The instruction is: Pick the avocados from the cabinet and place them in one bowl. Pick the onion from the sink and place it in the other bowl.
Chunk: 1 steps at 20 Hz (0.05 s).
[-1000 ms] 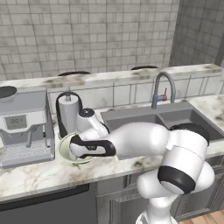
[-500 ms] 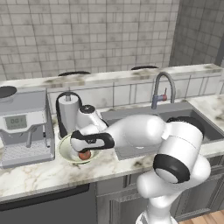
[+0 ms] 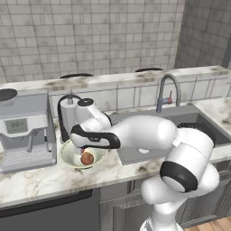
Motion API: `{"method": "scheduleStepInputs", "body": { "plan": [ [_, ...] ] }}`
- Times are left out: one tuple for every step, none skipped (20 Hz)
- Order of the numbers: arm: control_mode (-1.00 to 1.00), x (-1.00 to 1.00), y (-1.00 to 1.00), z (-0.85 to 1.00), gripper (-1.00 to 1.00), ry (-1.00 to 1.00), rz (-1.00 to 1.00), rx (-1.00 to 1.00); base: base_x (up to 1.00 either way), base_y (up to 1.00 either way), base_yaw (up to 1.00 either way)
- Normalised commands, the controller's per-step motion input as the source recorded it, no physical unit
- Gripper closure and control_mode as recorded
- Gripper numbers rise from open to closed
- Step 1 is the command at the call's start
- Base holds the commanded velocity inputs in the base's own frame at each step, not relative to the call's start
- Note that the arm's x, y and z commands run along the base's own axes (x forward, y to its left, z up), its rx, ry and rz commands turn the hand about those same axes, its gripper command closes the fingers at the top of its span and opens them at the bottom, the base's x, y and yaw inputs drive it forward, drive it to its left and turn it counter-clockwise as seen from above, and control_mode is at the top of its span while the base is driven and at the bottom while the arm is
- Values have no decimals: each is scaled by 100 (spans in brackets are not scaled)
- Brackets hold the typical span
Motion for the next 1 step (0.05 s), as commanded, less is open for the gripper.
{"method": "scheduleStepInputs", "body": {
  "plan": [
    [-100, -17, -40, 57, -100, 2, 0, -1, 0, 0, 0]
  ]
}}
